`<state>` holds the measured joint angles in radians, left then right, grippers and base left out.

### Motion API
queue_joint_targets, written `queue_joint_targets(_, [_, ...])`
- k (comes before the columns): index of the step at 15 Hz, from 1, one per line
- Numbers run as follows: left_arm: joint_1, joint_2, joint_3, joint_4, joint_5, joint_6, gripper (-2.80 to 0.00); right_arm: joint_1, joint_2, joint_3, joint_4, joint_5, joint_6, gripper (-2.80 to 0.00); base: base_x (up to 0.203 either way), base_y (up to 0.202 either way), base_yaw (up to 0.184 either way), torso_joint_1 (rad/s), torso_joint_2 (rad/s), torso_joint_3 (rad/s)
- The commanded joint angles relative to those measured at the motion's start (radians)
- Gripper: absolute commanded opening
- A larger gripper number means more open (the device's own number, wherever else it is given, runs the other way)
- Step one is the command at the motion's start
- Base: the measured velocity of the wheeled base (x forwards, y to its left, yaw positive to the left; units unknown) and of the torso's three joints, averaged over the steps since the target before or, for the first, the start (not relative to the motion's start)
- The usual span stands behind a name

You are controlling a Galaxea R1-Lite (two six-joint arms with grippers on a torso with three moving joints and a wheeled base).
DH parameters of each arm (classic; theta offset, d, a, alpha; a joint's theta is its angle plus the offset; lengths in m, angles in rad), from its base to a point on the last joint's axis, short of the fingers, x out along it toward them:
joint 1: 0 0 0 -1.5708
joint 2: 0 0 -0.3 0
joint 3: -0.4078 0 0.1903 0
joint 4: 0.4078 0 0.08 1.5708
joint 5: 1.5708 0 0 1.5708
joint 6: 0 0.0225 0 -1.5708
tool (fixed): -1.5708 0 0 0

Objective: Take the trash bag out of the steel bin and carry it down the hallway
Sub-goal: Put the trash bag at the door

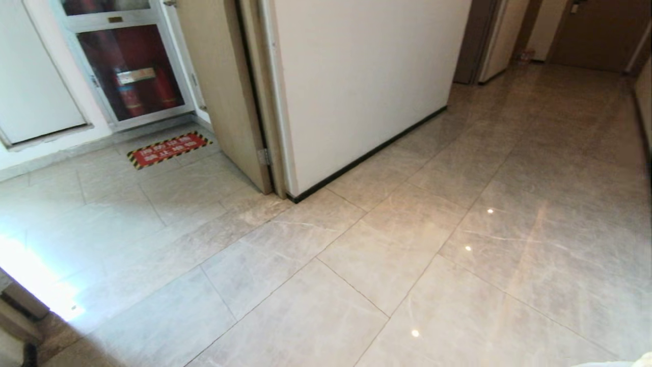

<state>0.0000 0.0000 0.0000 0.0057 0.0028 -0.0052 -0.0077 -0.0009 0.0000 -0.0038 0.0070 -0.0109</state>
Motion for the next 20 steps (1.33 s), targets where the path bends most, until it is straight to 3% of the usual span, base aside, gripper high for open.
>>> queue_joint_targets(1, [0.000,0.000,0.000,0.000,0.000,-0.001,-2.80,0.000,-0.001,0.002,-0.001,0.001,-0.001,-2.80,-0.002,0.005,-0.179,0.004,0.00,0.005])
queue_joint_targets(6, [0.000,0.000,0.000,0.000,0.000,-0.001,-2.80,0.000,-0.001,0.002,-0.001,0.001,0.000,-2.80,-0.002,0.011,-0.165,0.001,0.00,0.003])
queue_joint_targets(15, [0.000,0.000,0.000,0.000,0.000,-0.001,-2.80,0.000,0.001,0.002,-0.001,0.001,0.000,-2.80,0.000,0.000,-0.009,0.001,0.00,0.000])
queue_joint_targets(20, [0.000,0.000,0.000,0.000,0.000,-0.001,-2.80,-0.001,-0.001,0.002,-0.001,0.002,-0.001,-2.80,-0.001,0.005,-0.140,0.001,0.00,0.001])
